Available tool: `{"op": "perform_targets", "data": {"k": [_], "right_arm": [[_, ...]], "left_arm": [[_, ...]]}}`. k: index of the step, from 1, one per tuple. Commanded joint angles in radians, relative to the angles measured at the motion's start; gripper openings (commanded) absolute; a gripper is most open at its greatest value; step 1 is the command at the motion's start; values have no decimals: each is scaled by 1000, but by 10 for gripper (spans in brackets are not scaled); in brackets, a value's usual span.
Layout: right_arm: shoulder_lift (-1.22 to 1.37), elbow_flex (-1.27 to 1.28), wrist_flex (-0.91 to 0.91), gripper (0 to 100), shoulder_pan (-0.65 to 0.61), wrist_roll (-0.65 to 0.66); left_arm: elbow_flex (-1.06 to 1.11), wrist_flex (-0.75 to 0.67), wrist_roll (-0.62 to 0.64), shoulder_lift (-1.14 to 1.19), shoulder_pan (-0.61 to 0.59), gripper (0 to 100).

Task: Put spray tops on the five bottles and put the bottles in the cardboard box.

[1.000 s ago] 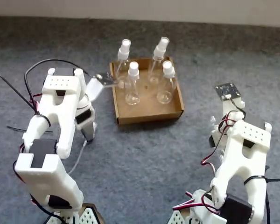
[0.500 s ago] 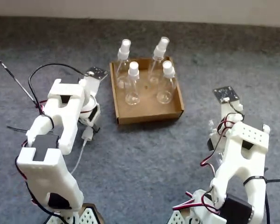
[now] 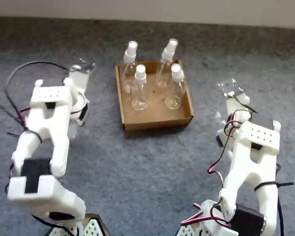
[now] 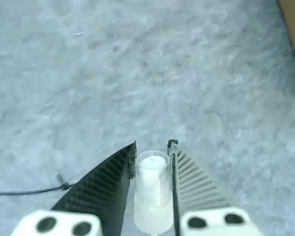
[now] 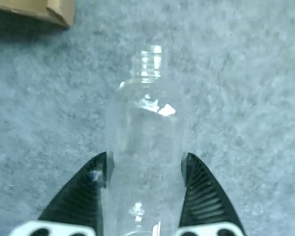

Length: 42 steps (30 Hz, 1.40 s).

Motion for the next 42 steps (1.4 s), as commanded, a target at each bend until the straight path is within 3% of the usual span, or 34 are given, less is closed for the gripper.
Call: {"op": "perform_targets", "data": {"k": [1,7,15,19,22,28,34,42], "right_arm": [[1,-33,5,9,117,54],[137,19,-177,9,286,52],[298,18,-185,16,305,51],[280,24,-182,122,308,49],[237,19,-134,183,302,26],[160,-41,-51,187,228,-51],[288,-179,53,190,176,-61],[467,-381,189,276,163,-57]], "left_arm": [[61,55,3,-206,-51,5],[194,52,9,-409,-28,5],[292,51,140,-567,76,5],[335,37,192,-581,159,5],[355,11,192,-581,180,5],[369,6,192,-581,179,5],[389,6,192,-582,179,5],[390,6,192,-582,179,5]]}}
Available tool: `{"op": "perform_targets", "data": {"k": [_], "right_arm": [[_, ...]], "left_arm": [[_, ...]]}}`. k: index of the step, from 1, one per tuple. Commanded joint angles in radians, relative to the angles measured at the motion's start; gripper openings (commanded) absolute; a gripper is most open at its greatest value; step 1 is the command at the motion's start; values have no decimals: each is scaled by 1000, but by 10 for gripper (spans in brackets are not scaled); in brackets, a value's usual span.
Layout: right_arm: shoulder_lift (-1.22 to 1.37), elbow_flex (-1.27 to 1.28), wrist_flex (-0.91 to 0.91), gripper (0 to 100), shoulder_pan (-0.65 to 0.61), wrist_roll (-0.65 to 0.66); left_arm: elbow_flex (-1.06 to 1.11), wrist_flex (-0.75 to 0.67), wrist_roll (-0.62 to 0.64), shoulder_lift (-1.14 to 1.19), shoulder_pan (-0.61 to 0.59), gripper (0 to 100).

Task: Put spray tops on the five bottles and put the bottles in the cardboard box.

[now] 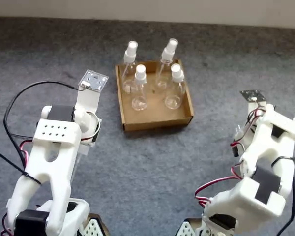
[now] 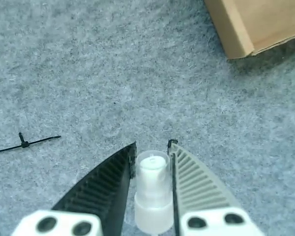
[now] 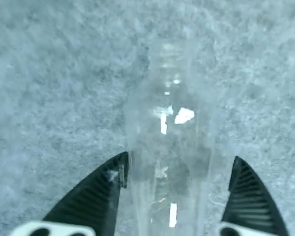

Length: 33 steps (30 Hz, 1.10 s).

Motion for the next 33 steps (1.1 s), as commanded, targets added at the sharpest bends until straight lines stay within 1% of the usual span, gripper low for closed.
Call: {"op": "perform_targets", "data": {"k": [1,3,6,10,16,19,22,27,30,33], "right_arm": [[2,-111,41,276,-28,-9],[-1,-137,41,276,-50,-14],[7,-165,41,276,-90,-55],[8,-174,41,275,-133,-54],[10,-166,41,275,-133,-52],[10,-108,31,275,-133,-46],[10,-64,30,274,-134,-11],[10,-48,13,273,-134,-11],[10,-31,-36,228,-137,-11],[7,-5,-38,186,-133,-11]], "left_arm": [[-8,-18,9,-36,15,5],[-1,-35,9,-36,15,5],[8,-38,9,-36,15,5],[12,-37,9,-36,15,5],[12,-37,9,-36,15,5],[12,-37,9,-36,15,5],[12,-37,9,-36,15,5],[12,-35,9,-36,15,5],[12,-34,9,-36,15,5],[13,-35,9,-36,15,5]]}}
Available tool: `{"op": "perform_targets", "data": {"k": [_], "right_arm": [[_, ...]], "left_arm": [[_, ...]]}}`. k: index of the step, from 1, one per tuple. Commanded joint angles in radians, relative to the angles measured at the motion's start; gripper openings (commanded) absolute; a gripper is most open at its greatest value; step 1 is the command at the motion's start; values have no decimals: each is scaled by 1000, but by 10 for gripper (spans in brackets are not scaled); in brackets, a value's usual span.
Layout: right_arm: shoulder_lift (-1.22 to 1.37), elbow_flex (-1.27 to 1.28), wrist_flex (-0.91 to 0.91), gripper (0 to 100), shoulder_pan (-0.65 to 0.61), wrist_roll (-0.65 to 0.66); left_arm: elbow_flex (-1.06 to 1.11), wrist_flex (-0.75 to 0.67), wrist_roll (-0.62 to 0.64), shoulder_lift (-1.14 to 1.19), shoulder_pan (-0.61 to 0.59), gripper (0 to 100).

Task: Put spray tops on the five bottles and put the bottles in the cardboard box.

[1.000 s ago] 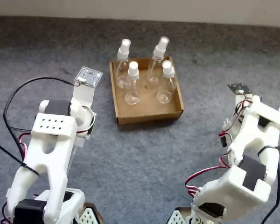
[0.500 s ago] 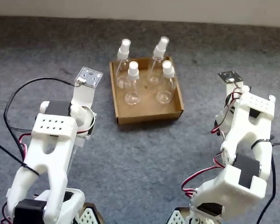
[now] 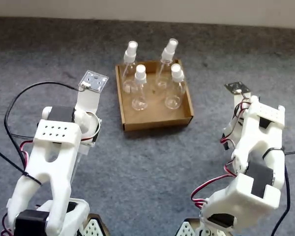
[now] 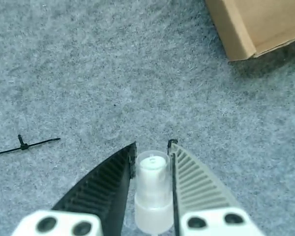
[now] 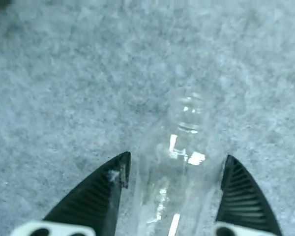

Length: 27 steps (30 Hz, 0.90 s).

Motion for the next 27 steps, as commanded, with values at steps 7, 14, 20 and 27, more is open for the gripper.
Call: {"op": "perform_targets", "data": {"k": [7,14,20,27], "right_arm": [[-16,2,-18,70,-2,8],[-166,-154,125,5,-33,-107],[-570,-148,137,5,-228,-290],[-990,245,-137,5,-667,-494]], "left_arm": [[-4,-11,9,-36,15,5],[-70,-5,11,-84,-28,5],[-154,28,14,-236,-28,5],[-286,40,135,-369,-27,4]]}}
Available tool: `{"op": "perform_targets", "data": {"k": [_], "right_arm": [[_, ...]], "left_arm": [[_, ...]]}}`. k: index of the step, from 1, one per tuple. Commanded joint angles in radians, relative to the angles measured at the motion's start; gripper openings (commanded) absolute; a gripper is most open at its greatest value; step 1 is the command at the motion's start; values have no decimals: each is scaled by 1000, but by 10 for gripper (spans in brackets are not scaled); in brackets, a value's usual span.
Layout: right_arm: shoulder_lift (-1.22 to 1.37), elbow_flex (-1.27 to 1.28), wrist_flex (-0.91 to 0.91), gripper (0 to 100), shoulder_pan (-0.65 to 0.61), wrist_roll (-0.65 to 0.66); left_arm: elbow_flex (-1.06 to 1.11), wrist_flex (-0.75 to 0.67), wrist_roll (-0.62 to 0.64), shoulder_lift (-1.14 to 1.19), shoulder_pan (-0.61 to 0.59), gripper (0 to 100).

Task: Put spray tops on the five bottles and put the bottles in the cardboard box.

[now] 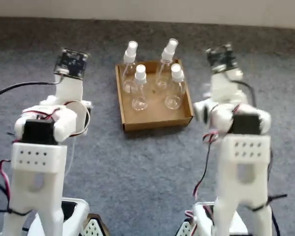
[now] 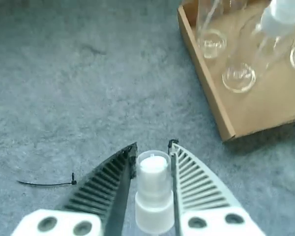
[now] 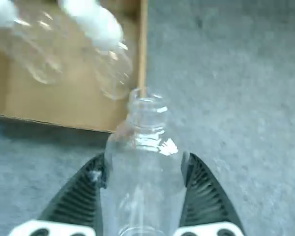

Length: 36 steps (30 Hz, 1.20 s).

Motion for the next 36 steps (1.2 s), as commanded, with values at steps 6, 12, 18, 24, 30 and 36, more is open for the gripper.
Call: {"op": "perform_targets", "data": {"k": [6,12,18,24,30,36], "right_arm": [[-403,498,-394,5,-499,-103],[-447,636,-441,5,-562,-98],[-449,670,-478,5,-562,-104],[-496,865,-843,5,-590,-210],[-739,1075,-937,4,-573,-209],[-912,1119,-872,4,-539,-210]], "left_arm": [[-165,-66,64,-147,-10,4],[-314,-126,135,-156,19,4],[-429,-132,187,-159,182,4],[-446,-175,241,-159,352,4],[-444,-262,242,-150,433,4],[-409,-319,242,-150,487,4]]}}
